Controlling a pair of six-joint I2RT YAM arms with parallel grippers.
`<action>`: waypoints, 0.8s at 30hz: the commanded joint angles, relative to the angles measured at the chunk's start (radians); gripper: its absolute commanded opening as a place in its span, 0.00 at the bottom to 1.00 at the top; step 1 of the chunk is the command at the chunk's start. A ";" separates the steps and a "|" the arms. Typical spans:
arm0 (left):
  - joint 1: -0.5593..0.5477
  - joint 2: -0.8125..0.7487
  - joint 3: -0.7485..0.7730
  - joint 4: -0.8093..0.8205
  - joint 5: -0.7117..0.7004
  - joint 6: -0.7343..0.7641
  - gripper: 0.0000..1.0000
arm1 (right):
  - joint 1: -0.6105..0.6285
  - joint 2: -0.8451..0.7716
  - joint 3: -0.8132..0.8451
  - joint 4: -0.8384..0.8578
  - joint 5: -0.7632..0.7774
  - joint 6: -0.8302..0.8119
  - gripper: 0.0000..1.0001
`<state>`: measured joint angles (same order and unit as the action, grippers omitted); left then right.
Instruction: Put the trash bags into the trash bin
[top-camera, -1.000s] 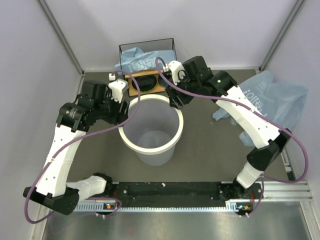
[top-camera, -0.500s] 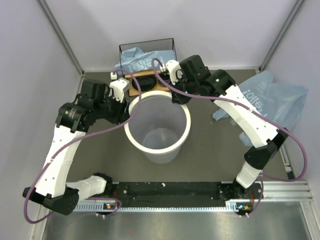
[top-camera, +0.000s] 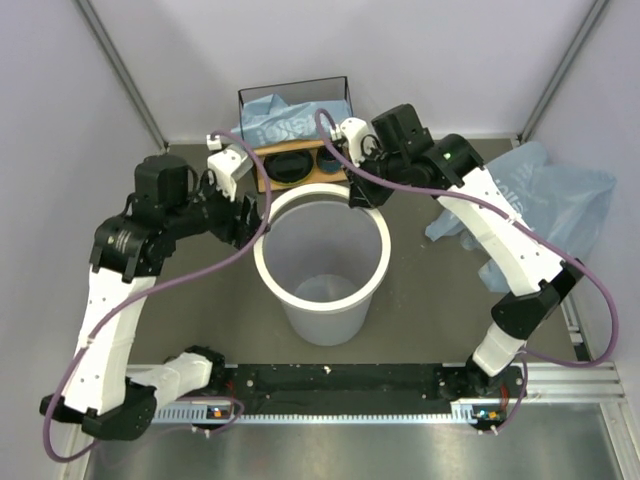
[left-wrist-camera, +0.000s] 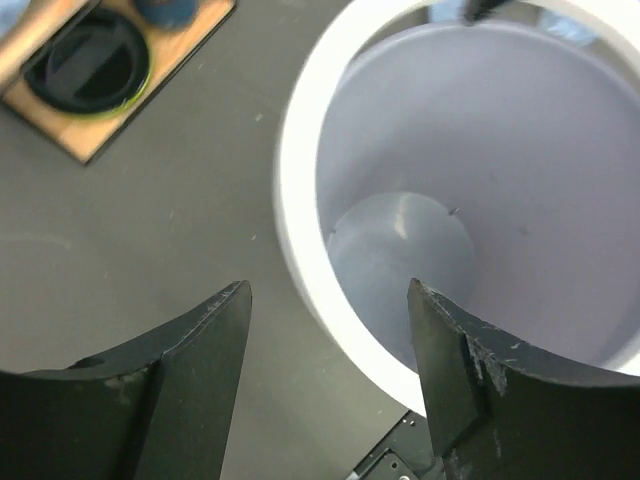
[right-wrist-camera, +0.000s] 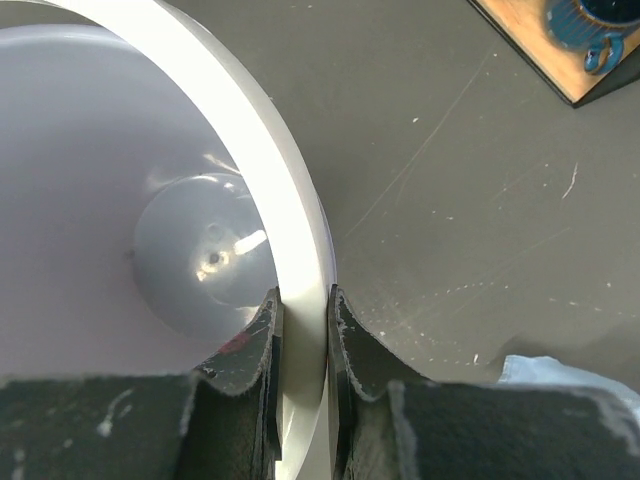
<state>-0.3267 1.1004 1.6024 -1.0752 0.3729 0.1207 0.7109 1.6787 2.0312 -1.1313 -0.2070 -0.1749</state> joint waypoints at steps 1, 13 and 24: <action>0.005 -0.093 0.053 0.035 0.356 0.182 0.68 | -0.041 -0.037 0.052 0.021 -0.132 0.077 0.00; -0.416 -0.054 0.031 -0.131 0.213 0.593 0.72 | -0.042 -0.039 0.067 0.028 -0.135 0.074 0.00; -0.485 0.133 0.085 -0.008 0.080 0.655 0.40 | 0.012 -0.060 0.070 0.034 -0.124 0.066 0.00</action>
<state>-0.7582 1.1431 1.6405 -1.0729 0.5285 0.6563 0.6960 1.6768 2.0514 -1.1439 -0.2825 -0.1463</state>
